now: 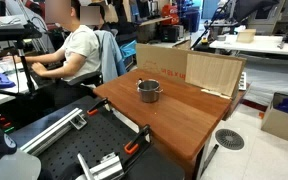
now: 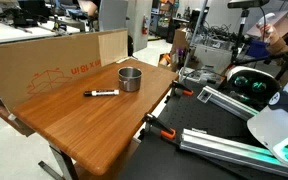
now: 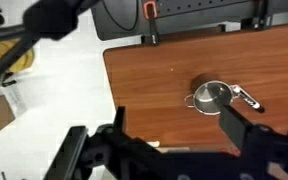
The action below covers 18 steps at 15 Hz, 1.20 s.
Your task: Put the marker in the pot
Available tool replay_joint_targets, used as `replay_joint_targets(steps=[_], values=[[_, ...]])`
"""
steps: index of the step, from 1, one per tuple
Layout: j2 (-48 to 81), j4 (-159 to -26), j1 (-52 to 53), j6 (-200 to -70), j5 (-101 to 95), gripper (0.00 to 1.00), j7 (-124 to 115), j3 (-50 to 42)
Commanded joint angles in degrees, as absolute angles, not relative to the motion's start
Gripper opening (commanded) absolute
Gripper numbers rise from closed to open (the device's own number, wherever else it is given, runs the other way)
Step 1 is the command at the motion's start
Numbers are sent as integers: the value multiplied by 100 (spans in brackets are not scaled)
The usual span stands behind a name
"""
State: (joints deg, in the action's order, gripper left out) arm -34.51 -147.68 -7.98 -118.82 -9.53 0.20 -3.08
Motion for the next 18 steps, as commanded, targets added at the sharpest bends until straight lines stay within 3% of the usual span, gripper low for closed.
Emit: replay_joint_targets(steps=[1,18], values=[[-3452,-14753,-751,-11860,-978,100,-2,-347],[-3409,-14672,-744,-12007,-1291,100,26,-183]])
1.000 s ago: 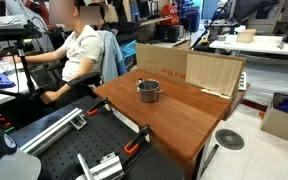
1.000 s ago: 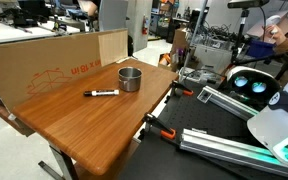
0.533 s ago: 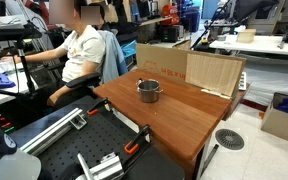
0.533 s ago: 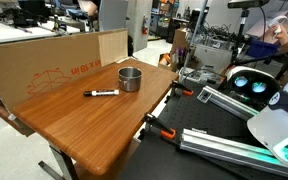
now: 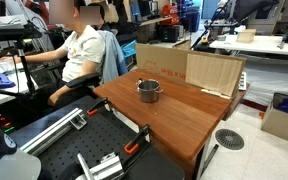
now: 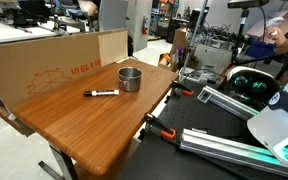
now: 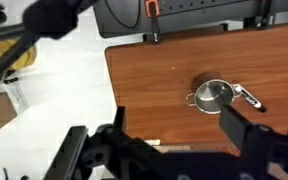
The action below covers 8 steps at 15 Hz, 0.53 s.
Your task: Put the marker in the pot
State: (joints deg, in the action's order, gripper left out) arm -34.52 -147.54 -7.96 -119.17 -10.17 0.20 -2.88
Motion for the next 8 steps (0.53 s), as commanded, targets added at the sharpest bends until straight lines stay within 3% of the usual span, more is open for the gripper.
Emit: replay_joint_targets(steps=[1,8], values=[[-3389,-14630,-709,-12037,-1433,100,70,-111],[-3173,-14556,-351,-12764,-2583,100,214,427]])
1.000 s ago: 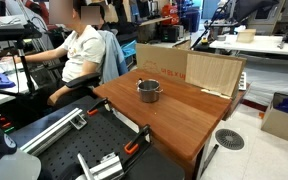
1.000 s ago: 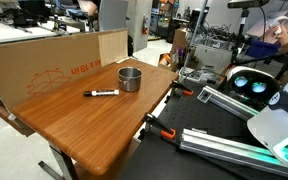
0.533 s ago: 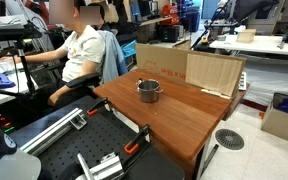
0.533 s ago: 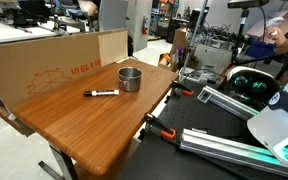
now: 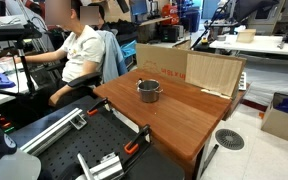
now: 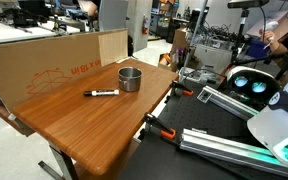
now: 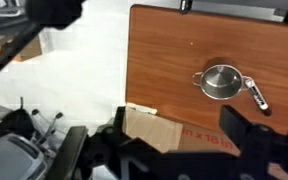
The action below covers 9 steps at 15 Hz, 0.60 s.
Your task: Put the marker in the pot
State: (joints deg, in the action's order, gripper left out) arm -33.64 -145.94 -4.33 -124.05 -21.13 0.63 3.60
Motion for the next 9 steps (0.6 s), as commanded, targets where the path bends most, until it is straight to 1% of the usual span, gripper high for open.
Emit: replay_joint_targets(steps=[1,9], values=[[-3116,-14566,-310,-12920,-2727,100,231,466],[-2230,-14420,0,-14205,-3090,100,638,533]])
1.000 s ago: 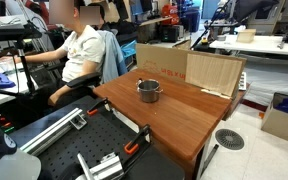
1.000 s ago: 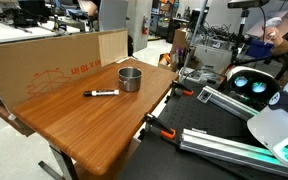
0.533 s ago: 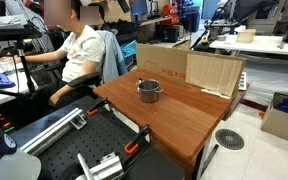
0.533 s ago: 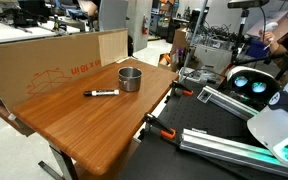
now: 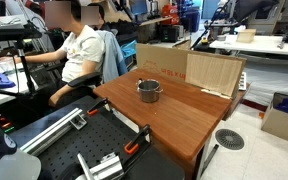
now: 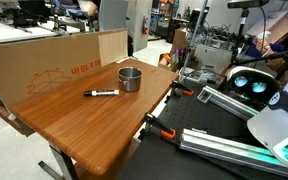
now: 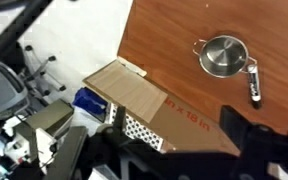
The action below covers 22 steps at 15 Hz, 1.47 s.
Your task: Put the marker in the pot
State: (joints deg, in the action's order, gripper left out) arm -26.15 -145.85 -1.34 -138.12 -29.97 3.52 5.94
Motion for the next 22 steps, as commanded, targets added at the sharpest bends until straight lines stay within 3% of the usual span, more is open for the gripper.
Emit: replay_joint_targets(steps=[1,9,22], values=[[-2061,-14376,79,-14381,-3034,100,797,520],[-584,-13686,841,-14532,-2041,100,2733,515],[1646,-11815,1037,-12659,-2852,100,2826,893]])
